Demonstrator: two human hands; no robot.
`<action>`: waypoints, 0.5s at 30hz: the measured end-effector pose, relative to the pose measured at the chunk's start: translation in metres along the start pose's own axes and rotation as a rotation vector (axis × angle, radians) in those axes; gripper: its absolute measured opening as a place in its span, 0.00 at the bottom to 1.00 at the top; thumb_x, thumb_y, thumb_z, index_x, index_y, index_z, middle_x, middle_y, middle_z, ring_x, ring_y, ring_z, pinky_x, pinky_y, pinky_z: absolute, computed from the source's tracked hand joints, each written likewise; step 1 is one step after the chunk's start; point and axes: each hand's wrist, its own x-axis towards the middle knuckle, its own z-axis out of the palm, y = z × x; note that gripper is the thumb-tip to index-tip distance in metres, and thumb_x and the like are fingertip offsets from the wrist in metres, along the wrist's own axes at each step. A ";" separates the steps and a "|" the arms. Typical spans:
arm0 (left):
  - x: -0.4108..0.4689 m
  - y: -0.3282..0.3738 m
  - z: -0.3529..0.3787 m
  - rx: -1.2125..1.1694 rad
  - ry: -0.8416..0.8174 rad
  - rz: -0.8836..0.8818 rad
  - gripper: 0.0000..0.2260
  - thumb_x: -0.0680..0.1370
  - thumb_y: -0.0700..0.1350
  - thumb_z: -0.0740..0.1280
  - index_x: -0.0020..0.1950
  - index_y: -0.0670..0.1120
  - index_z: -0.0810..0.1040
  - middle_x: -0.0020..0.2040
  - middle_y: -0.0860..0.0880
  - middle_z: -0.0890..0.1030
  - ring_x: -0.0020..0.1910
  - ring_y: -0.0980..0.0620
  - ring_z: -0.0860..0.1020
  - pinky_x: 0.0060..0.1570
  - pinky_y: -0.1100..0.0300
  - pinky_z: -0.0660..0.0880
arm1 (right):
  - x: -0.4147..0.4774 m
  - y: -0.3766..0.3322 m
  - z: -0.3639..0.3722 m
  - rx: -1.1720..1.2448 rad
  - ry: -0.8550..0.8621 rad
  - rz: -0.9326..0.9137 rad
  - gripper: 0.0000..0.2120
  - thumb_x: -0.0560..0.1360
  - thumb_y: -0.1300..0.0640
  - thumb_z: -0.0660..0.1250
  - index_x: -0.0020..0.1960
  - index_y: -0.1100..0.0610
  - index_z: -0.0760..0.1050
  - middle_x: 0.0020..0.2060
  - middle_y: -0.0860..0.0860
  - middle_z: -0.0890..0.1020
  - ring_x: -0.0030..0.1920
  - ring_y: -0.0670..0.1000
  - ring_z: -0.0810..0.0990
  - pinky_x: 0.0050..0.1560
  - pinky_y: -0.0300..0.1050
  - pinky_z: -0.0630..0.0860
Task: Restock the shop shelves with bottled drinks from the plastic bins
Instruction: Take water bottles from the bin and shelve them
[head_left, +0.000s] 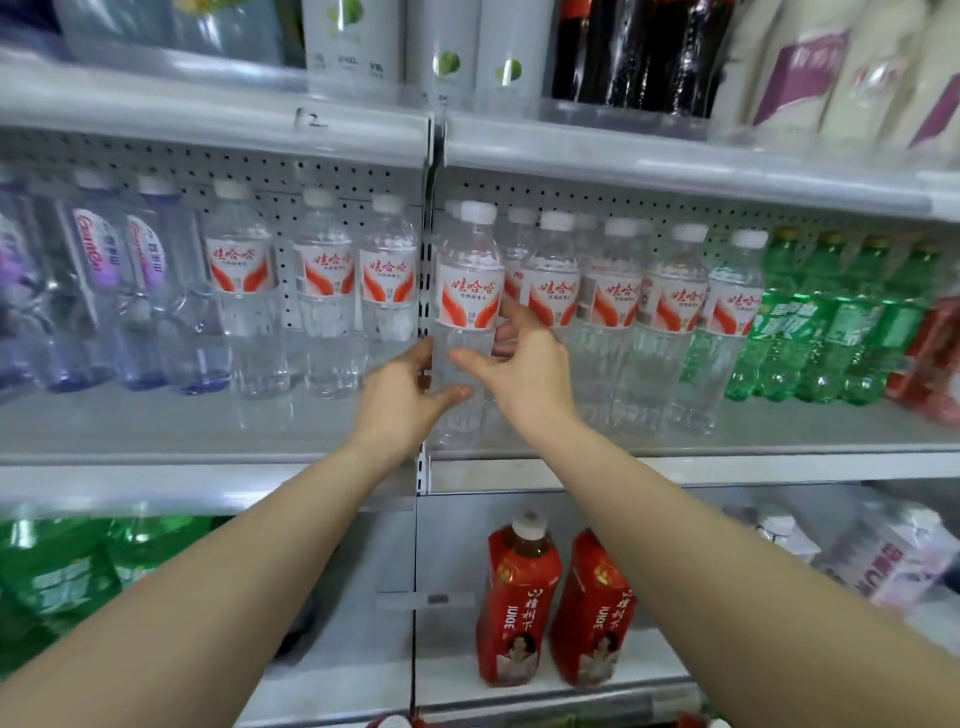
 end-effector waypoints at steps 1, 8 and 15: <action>0.000 -0.001 0.002 -0.016 0.008 0.005 0.32 0.70 0.55 0.77 0.70 0.46 0.74 0.63 0.47 0.81 0.60 0.47 0.79 0.61 0.51 0.76 | -0.001 0.001 0.002 -0.013 0.014 -0.004 0.26 0.72 0.54 0.78 0.67 0.53 0.75 0.43 0.44 0.77 0.49 0.49 0.80 0.51 0.44 0.77; 0.001 -0.008 0.015 -0.094 0.060 0.050 0.30 0.68 0.59 0.74 0.68 0.50 0.75 0.57 0.52 0.84 0.55 0.52 0.82 0.57 0.50 0.78 | -0.012 0.016 0.005 -0.008 0.023 0.012 0.22 0.75 0.61 0.74 0.67 0.54 0.75 0.46 0.45 0.81 0.51 0.46 0.80 0.54 0.39 0.77; 0.007 -0.006 0.020 -0.117 0.041 0.003 0.27 0.72 0.54 0.75 0.70 0.51 0.74 0.58 0.51 0.83 0.55 0.51 0.81 0.59 0.50 0.77 | -0.015 0.021 0.008 -0.083 0.003 0.043 0.20 0.77 0.57 0.72 0.68 0.53 0.75 0.57 0.53 0.84 0.57 0.51 0.82 0.61 0.52 0.79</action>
